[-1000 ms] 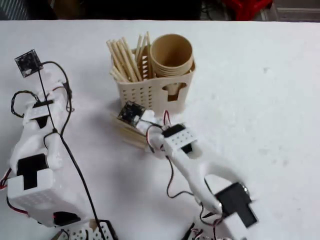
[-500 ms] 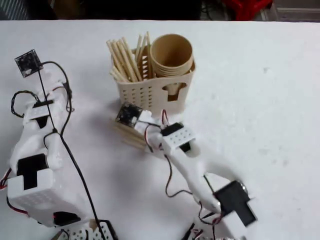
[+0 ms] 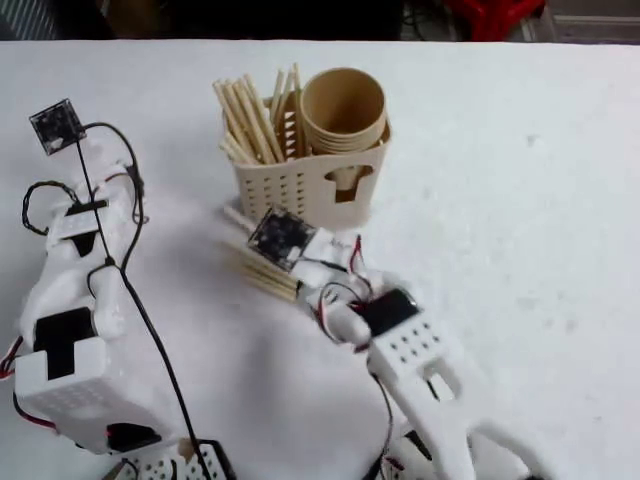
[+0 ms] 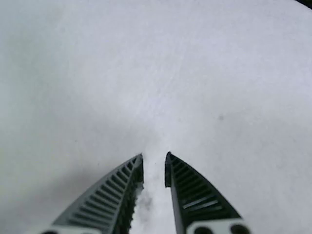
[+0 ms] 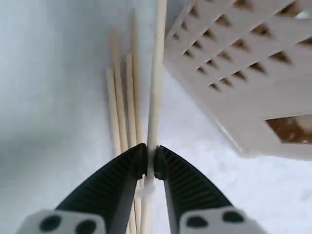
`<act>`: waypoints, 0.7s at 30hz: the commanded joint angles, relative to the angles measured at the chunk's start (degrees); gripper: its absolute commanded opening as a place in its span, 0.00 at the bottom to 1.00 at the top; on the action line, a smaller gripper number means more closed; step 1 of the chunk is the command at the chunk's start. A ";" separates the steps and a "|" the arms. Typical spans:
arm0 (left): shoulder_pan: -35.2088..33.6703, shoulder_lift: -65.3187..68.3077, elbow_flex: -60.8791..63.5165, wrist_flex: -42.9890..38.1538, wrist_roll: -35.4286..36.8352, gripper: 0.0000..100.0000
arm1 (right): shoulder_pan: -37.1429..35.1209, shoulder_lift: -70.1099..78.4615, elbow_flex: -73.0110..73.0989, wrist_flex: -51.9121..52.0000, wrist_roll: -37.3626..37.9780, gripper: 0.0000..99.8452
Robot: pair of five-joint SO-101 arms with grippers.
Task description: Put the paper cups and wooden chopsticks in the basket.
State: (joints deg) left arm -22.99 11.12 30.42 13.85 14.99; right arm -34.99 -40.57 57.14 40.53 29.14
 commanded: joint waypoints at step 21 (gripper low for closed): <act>0.22 -0.57 -2.20 0.26 -0.53 0.09 | -0.92 16.75 -48.62 -28.09 -9.41 0.02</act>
State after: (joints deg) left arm -22.99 11.12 30.42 13.85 14.99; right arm -35.52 -28.26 14.24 15.38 20.35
